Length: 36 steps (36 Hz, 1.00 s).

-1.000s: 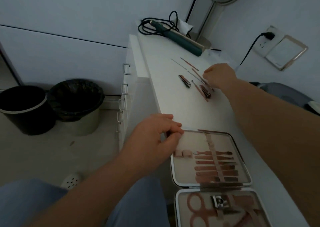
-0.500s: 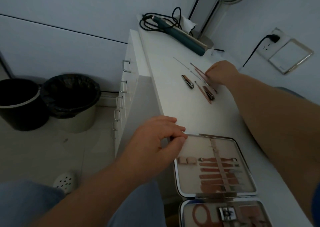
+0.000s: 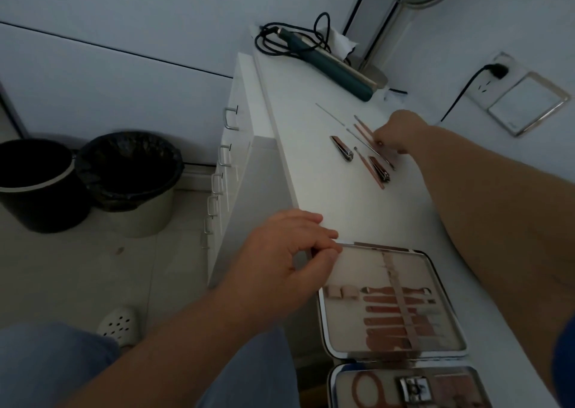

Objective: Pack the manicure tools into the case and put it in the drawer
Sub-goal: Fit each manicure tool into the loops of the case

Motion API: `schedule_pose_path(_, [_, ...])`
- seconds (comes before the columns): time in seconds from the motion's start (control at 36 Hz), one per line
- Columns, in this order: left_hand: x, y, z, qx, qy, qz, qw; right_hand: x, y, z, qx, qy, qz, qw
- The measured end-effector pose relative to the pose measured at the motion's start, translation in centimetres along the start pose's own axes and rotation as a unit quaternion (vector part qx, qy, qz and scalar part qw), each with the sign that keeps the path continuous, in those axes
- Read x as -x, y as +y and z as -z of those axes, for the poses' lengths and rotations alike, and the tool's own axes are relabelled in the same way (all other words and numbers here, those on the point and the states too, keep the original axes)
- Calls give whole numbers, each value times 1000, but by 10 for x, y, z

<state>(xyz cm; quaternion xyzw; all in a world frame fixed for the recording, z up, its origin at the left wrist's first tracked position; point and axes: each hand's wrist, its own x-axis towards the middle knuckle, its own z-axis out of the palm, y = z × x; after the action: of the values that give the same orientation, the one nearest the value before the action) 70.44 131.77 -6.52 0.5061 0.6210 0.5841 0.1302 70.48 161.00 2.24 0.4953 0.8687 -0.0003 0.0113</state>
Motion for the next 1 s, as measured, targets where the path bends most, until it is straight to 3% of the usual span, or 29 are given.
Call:
schedule_pose_path(0.14, [0,0,1,6,-2,2,1000,2,-3,-1,-7,-3,6,1000])
schedule_pose_path(0.33, [0,2,0,0,0,4,1000,8,5,-5,4,50,17,999])
schedule_pose_path(0.5, [1,6,-1,1,2,12,1000,39,-2,9,-168,65,20,983])
schedule_pose_path(0.69, [5,13,-3,-2,-10,54,998,143,-3,12,-288,66,110,949])
schedule_pose_path(0.83, [4,24,2,-19,-34,86,996,227,20,9,-378,12,190,906])
schedule_pose_path(1.0, [11,41,5,-2,24,102,995,284,48,4,-478,-23,223,849])
